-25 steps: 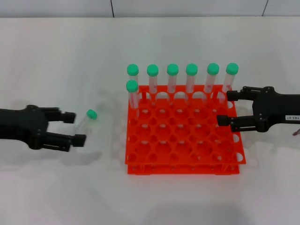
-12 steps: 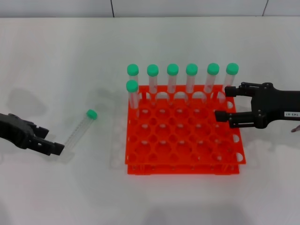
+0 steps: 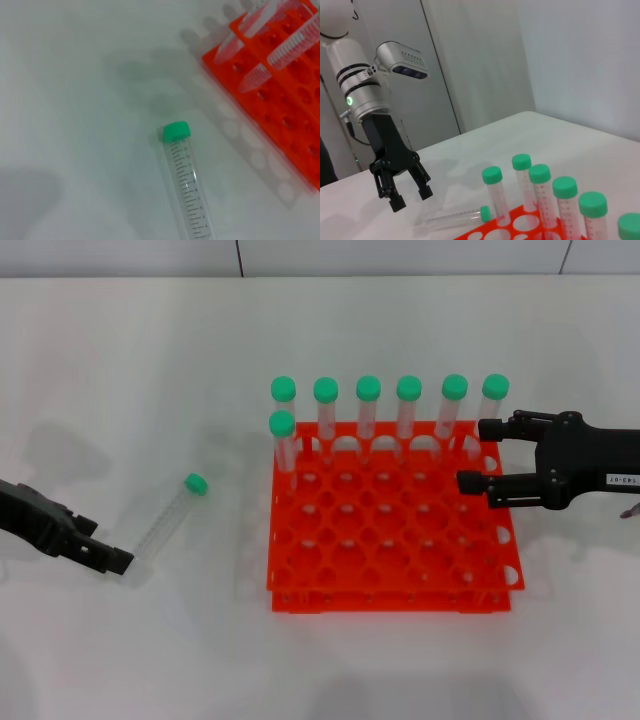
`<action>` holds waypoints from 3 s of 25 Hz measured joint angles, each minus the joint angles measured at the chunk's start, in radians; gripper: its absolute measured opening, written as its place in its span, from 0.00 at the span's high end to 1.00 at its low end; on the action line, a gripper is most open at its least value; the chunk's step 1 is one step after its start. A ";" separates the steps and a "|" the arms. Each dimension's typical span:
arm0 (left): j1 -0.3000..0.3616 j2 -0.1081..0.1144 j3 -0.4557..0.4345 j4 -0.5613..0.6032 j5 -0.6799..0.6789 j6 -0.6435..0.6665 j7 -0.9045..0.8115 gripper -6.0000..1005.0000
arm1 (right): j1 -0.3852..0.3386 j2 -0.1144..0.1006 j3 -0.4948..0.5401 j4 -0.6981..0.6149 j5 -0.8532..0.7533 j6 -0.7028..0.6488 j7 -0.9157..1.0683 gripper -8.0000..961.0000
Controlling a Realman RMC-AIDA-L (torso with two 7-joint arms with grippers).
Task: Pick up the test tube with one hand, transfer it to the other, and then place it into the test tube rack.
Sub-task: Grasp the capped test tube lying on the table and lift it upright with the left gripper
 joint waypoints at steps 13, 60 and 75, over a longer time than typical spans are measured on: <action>-0.015 -0.014 0.003 -0.027 0.007 -0.054 0.004 0.21 | 0.000 0.000 -0.002 0.000 0.000 -0.011 0.000 0.12; -0.059 -0.036 0.039 -0.105 0.033 -0.130 0.004 0.43 | 0.005 -0.002 0.002 0.000 0.000 -0.002 0.000 0.12; -0.060 -0.048 0.050 -0.106 0.046 -0.142 0.005 0.50 | 0.005 -0.002 0.004 0.000 0.000 -0.002 0.000 0.12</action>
